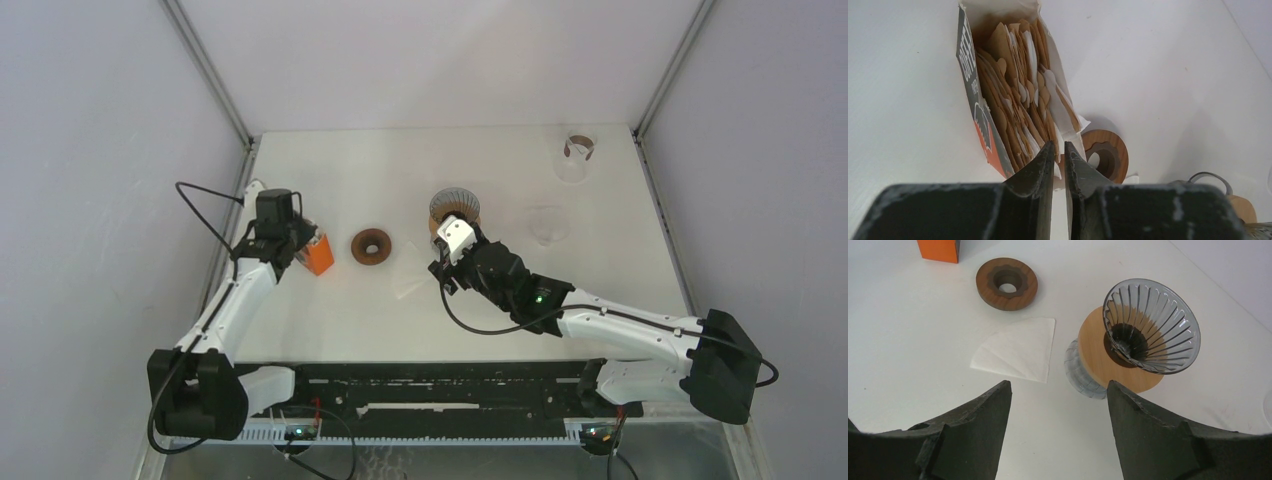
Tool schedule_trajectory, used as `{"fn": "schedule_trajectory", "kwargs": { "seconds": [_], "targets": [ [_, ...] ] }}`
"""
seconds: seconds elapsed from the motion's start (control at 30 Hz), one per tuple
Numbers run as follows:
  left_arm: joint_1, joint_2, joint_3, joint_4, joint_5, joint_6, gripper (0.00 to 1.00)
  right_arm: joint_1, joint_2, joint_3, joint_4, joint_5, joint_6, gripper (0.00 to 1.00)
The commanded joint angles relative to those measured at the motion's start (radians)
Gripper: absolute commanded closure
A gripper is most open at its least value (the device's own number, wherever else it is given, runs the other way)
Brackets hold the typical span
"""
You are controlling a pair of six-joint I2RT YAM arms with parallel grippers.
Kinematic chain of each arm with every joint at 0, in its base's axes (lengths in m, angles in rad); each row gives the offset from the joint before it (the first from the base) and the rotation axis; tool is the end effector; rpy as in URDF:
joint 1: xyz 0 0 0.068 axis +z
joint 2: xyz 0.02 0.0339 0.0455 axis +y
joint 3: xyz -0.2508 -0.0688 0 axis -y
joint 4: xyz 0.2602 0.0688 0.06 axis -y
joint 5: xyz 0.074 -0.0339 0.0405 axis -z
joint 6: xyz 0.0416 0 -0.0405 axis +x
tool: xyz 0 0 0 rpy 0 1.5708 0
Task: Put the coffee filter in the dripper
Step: Pick up the coffee filter from the coffee filter holder.
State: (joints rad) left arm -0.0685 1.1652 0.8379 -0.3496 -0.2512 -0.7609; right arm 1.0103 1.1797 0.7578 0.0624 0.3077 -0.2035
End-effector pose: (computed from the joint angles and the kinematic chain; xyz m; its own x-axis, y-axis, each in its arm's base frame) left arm 0.2759 -0.0086 0.2455 -0.3650 -0.6445 -0.6719 -0.5229 0.7390 -0.4248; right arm 0.1663 0.2412 0.2536 -0.0505 -0.4428 -0.8952 -0.6807 0.6711 -0.2935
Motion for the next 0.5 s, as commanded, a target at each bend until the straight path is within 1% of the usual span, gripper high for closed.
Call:
{"fn": "schedule_trajectory", "kwargs": {
  "seconds": [0.0, 0.1, 0.27, 0.47],
  "targets": [
    [0.009, -0.015, -0.021, 0.018, -0.011, -0.009, 0.83, 0.007, 0.000, 0.000, 0.040, -0.004, -0.012, 0.22],
    [0.009, -0.007, -0.019, 0.032, 0.007, -0.014, 0.82, 0.008, 0.001, 0.001, 0.036, -0.003, -0.013, 0.22],
    [0.013, -0.028, -0.027, 0.064, 0.011, -0.031, 0.76, 0.008, 0.000, 0.000, 0.036, -0.002, -0.013, 0.22],
    [0.048, -0.020, -0.046, 0.110, 0.056, -0.066, 0.75, 0.009, 0.003, 0.000, 0.036, -0.004, -0.014, 0.22]
  ]
}}
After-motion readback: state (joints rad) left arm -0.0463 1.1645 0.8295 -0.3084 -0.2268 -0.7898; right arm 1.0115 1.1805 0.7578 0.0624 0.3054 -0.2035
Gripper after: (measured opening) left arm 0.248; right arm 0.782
